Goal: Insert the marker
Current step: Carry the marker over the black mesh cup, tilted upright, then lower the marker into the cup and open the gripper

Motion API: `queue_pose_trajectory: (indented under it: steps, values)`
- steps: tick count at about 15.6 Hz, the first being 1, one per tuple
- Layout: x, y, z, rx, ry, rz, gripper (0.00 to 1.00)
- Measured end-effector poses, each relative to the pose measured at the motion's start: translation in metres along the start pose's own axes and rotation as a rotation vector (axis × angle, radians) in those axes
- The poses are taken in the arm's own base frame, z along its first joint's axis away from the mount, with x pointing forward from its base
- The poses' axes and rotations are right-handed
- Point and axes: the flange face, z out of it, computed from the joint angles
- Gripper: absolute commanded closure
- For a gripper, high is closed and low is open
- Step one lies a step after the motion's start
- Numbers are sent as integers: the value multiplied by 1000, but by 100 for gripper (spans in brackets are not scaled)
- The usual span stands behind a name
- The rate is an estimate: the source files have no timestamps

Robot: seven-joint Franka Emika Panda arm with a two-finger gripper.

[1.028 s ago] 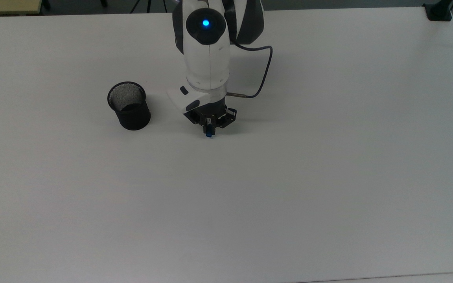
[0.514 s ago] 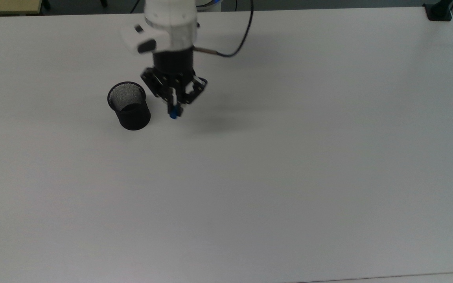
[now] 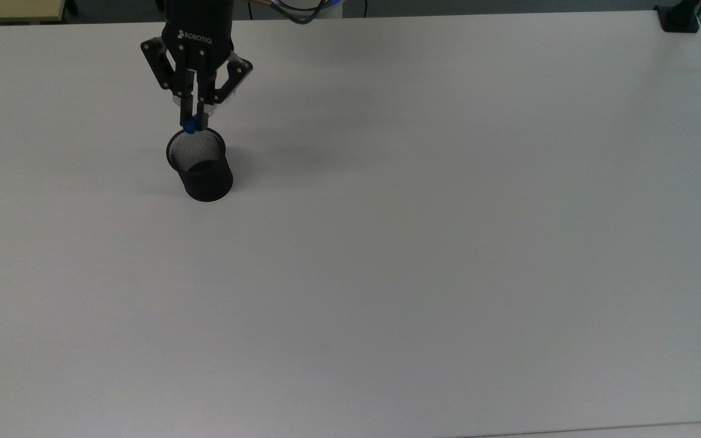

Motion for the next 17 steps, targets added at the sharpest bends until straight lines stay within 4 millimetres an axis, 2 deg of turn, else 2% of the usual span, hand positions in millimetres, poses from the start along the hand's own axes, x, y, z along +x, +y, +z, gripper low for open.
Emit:
queue_pose_trajectory:
  steps: [3, 9, 13, 17]
  values:
    - [-15, 22, 11, -20, 73, -23, 100]
    - [-39, 39, 42, -19, 143, -91, 100]
    - [-49, 41, 69, 10, 151, -96, 100]
    - [-53, 38, 83, 27, 150, -99, 100]
